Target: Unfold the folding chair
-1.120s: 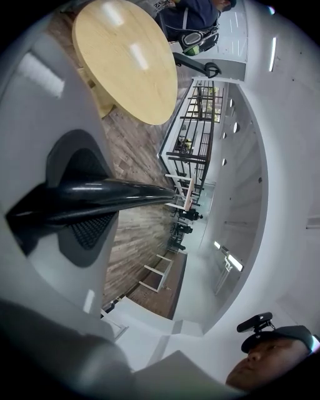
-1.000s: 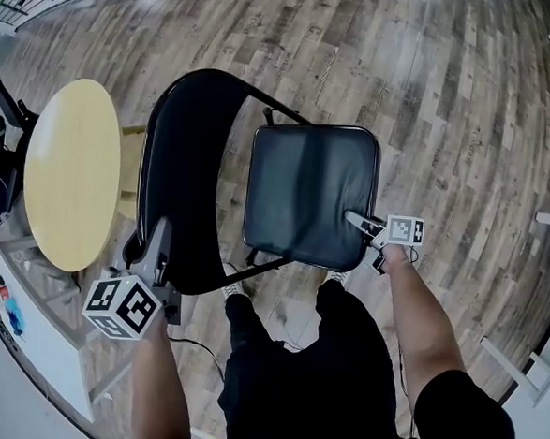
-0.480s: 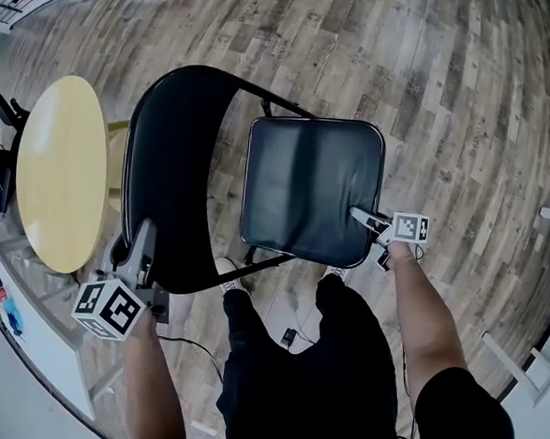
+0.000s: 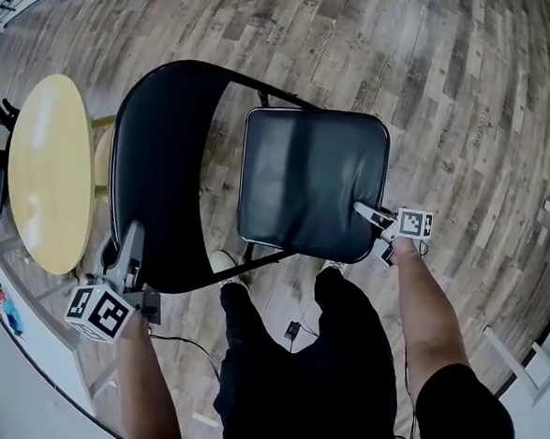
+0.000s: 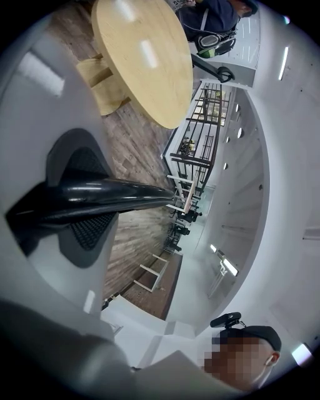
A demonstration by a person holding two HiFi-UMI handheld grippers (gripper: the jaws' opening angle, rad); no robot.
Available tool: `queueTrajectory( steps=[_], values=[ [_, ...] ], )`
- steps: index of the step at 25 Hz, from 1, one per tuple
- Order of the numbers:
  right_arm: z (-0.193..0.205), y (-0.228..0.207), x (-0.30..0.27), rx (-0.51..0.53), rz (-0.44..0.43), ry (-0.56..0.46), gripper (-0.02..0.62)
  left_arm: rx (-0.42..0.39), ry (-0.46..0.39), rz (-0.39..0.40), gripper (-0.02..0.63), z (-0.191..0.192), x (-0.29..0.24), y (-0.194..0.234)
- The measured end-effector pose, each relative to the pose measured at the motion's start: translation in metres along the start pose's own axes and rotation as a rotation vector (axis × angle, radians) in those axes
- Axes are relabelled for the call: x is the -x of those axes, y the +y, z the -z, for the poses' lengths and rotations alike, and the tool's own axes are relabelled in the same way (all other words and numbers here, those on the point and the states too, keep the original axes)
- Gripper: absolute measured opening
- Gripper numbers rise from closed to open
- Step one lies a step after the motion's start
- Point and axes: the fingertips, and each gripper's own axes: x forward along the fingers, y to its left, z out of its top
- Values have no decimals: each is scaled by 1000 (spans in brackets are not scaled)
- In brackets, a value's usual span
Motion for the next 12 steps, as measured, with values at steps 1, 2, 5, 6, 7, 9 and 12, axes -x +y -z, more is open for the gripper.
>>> queueTrajectory(
  steps=[1,2,5,6,7,9,12],
  values=[
    [0,-3,1,-2,-2,0,235,2,2,-3,144,1,-1,0],
    [-1,-6,2,0,-6,-1,235,4,3,-5,144,2,-2,-1],
    [-6,-5,1,61,-46,-2,239,4,2,-2,144,6,-5,-2],
    [-7,-7,2,70,-53,-2,241,5,1,0,144,8,-7,-3],
    [-6,-13,4,52,-48,-5,244,6,1,2,144,10,-8,-3],
    [-2,-27,8,2,-34,-12,244,8,0,5,144,13,-10,-4],
    [-3,-29,9,39,-66,-7,244,14,2,4,144,18,-10,-2]
  ],
)
